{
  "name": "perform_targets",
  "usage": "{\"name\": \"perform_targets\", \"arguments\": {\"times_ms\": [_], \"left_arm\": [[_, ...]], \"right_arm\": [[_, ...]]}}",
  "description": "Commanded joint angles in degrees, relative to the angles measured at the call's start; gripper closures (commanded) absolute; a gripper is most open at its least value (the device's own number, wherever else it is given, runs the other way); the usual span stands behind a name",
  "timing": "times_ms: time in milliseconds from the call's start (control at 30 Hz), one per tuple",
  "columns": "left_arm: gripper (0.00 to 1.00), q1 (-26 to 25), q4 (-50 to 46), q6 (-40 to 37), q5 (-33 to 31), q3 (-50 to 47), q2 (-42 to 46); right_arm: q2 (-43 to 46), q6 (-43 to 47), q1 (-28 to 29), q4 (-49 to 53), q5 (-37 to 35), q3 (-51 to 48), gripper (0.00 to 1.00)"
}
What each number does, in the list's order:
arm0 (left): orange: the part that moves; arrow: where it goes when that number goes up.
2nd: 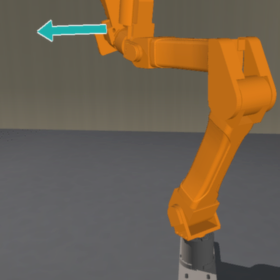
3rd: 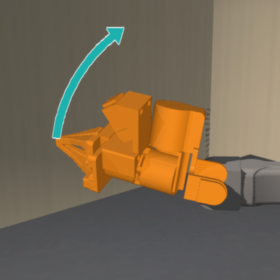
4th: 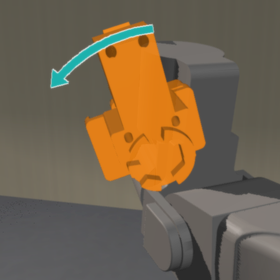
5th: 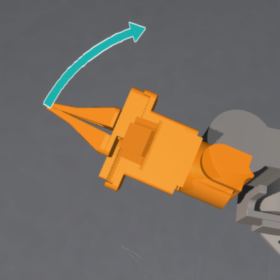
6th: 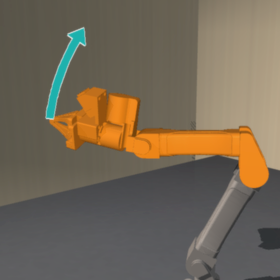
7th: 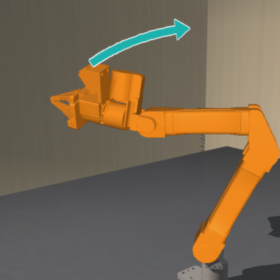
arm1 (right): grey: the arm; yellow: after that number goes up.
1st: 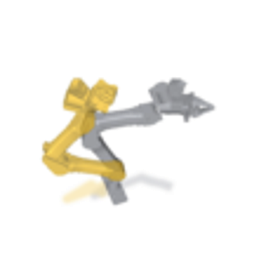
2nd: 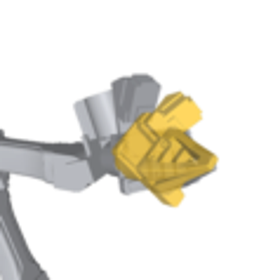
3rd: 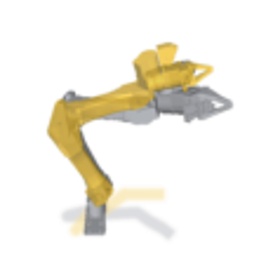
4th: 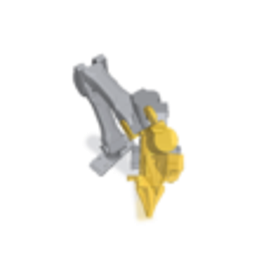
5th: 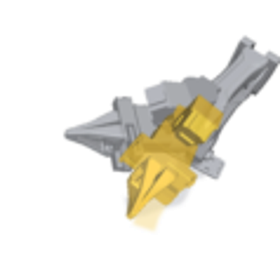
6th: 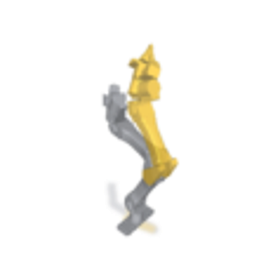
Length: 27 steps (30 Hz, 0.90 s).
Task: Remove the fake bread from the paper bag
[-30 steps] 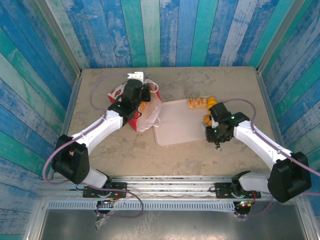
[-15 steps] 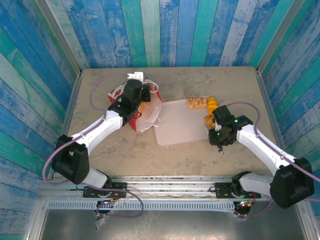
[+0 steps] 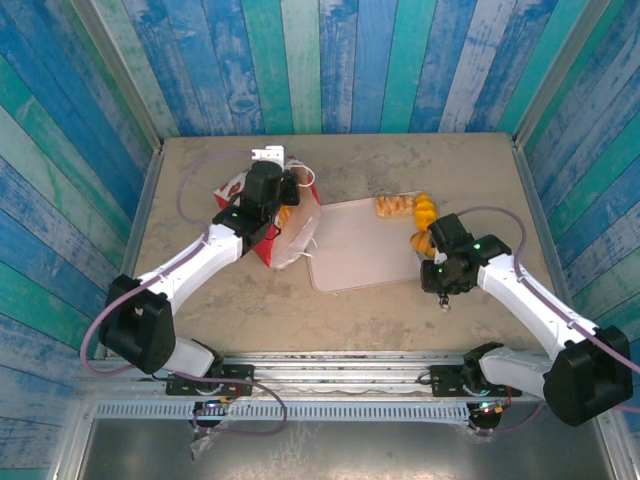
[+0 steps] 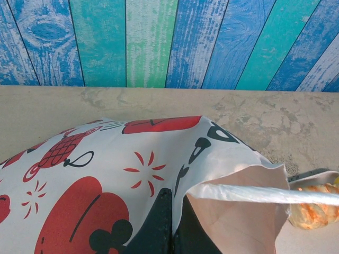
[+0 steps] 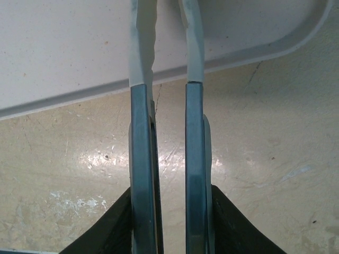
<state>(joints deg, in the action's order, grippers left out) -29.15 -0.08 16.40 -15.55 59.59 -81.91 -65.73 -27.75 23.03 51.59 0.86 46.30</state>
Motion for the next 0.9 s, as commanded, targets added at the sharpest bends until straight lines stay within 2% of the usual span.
{"name": "perform_targets", "arguments": {"times_ms": [0, 333, 600, 867], "left_arm": [[0.97, -0.1, 1.8, 0.6, 0.2, 0.3, 3.7], [0.97, -0.1, 0.7, -1.8, 1.4, 0.6, 3.6], [0.97, -0.1, -1.9, -6.9, 4.1, 2.3, 2.4], [0.97, -0.1, -5.9, -10.3, 3.3, 4.7, 1.3]], "right_arm": [[1.0, -1.1, -0.4, 1.2, -1.7, -0.3, 0.64], [-0.1, -0.5, -0.5, 0.7, -0.8, 1.2, 0.63], [2.4, 2.6, -0.5, -2.1, 10.7, 2.9, 0.63], [4.9, 3.7, 1.4, -3.2, 18.3, 9.6, 0.63]]}}
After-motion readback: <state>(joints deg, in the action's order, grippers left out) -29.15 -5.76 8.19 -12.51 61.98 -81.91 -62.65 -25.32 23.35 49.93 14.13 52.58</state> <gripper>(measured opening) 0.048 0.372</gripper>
